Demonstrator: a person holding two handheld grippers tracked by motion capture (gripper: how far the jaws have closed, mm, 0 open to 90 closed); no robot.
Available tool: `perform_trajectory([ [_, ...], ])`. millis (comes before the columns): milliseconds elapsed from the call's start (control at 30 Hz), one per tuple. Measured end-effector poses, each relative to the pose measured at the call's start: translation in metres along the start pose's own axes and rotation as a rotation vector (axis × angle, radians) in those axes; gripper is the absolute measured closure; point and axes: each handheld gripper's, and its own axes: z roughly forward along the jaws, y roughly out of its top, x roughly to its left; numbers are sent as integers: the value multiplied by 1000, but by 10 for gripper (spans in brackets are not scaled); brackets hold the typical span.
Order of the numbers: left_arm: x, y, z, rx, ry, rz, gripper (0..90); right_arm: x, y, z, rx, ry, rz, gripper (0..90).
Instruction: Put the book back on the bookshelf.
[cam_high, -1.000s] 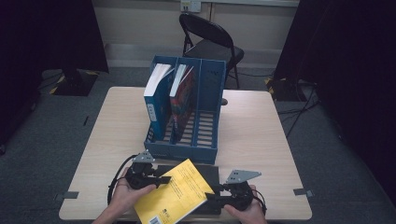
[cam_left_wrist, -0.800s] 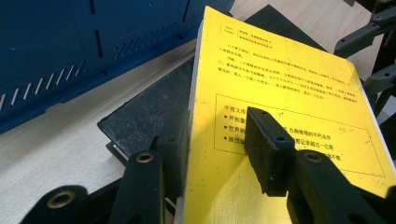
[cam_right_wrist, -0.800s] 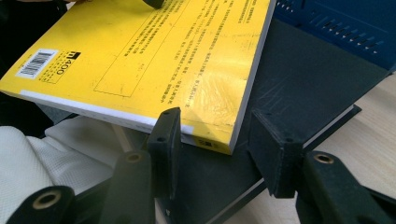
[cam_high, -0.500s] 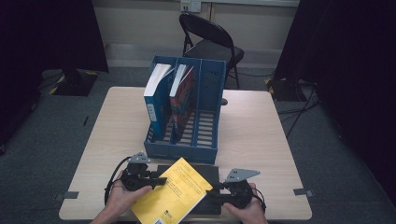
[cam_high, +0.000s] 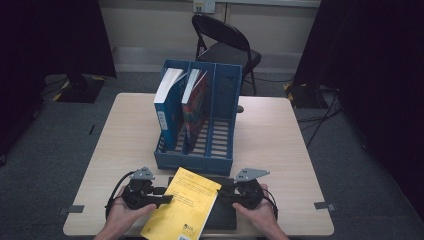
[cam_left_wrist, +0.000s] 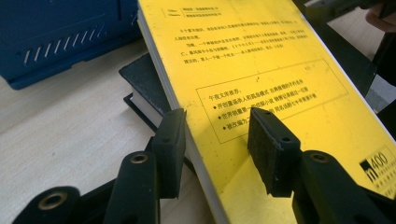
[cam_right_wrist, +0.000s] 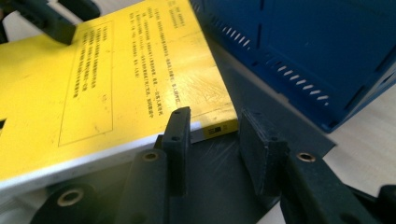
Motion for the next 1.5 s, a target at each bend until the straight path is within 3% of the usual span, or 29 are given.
perform_trajectory([
  [133,2,-1,-1,-13,-5,-9,591,2,2,2,-2,-15,23,654],
  [200,4,0,1,-24,-8,-4,586,3,-1,1,4,11,34,636],
  [300,6,0,5,-45,-10,-28,569,10,-5,0,13,34,24,629],
  [367,9,0,7,-61,-21,-55,558,15,-5,-1,13,29,10,638],
  [433,12,0,10,-67,-44,-114,542,14,-5,0,14,33,13,629],
  [600,15,0,9,-68,-22,-114,515,10,0,6,11,32,16,625],
  [767,21,-5,3,-77,-23,-146,523,8,7,16,9,22,29,621],
  [933,24,-4,3,-75,5,-157,447,11,14,24,7,18,19,625],
  [1100,26,-5,3,-77,-10,-167,447,15,15,23,-3,36,21,615],
  [1200,22,-4,1,-77,13,-150,459,16,14,23,-5,28,13,613],
  [1267,23,-4,-1,-93,14,-166,507,16,14,23,-5,29,11,615],
  [1433,29,-4,-7,-131,-66,-194,511,14,14,23,-6,42,20,608],
  [1500,27,-4,-8,-144,-73,-190,508,13,13,23,-8,48,25,605],
])
